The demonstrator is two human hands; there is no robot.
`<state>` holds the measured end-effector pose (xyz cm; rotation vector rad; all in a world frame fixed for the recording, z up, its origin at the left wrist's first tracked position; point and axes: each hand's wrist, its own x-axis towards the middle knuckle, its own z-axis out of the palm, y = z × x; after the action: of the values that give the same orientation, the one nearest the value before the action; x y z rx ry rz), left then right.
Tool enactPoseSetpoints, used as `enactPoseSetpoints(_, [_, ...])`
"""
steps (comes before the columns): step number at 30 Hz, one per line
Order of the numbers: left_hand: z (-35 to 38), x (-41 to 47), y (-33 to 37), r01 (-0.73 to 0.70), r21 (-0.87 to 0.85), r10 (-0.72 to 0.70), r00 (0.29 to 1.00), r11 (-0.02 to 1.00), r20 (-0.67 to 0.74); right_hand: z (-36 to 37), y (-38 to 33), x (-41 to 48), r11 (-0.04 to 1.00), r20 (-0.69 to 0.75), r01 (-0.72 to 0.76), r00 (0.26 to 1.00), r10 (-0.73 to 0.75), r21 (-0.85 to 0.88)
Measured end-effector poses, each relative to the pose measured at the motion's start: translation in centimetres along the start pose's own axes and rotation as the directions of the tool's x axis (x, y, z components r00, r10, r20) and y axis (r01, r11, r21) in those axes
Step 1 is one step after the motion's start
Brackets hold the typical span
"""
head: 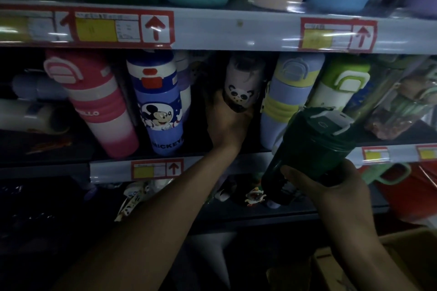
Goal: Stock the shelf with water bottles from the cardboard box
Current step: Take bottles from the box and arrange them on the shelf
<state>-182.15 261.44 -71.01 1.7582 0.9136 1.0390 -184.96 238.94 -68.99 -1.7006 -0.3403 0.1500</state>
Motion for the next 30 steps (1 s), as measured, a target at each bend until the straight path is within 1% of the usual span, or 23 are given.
enactPoseSetpoints(4, [-0.2,-0.6,0.2,0.01,0.009,-0.009,0.997,1.0,-0.076,0.4,-0.3,0.0,1.0,0.015,-0.001,1.0,0.001,0.014])
enactPoseSetpoints(8, [-0.7,-0.4,0.3,0.06,0.047,-0.052,0.985,0.997,-0.162,0.7,-0.6,0.0,1.0,0.03,0.008,1.0,-0.008,0.024])
enactPoseSetpoints(10, [-1.0,-0.2,0.4,0.093,0.039,-0.084,0.978,0.995,-0.19,0.9,-0.6,-0.1,1.0,0.03,0.014,0.999,-0.014,0.019])
enactPoseSetpoints(12, [-1.1,0.0,0.5,0.102,0.034,-0.092,0.974,0.994,-0.206,0.9,-0.6,-0.2,1.0,0.032,0.013,0.999,-0.014,0.013])
enactPoseSetpoints(19, [-0.9,0.2,0.8,0.105,0.094,-0.079,0.965,0.99,-0.252,0.6,-0.5,-0.2,1.0,0.031,0.009,0.999,-0.009,0.012])
enactPoseSetpoints(24, [-1.0,0.4,1.0,0.119,0.087,-0.093,0.96,0.989,-0.264,0.4,-0.5,-0.2,1.0,0.021,-0.003,1.0,0.002,0.028])
enactPoseSetpoints(27, [-1.0,0.5,0.9,0.102,0.071,-0.078,0.958,0.992,-0.274,0.3,-0.6,-0.2,1.0,0.025,0.001,1.0,-0.001,0.024])
enactPoseSetpoints(30, [-1.2,0.4,1.0,0.108,0.065,-0.088,0.963,0.992,-0.256,0.4,-0.5,-0.3,1.0,0.018,0.002,1.0,-0.003,0.018])
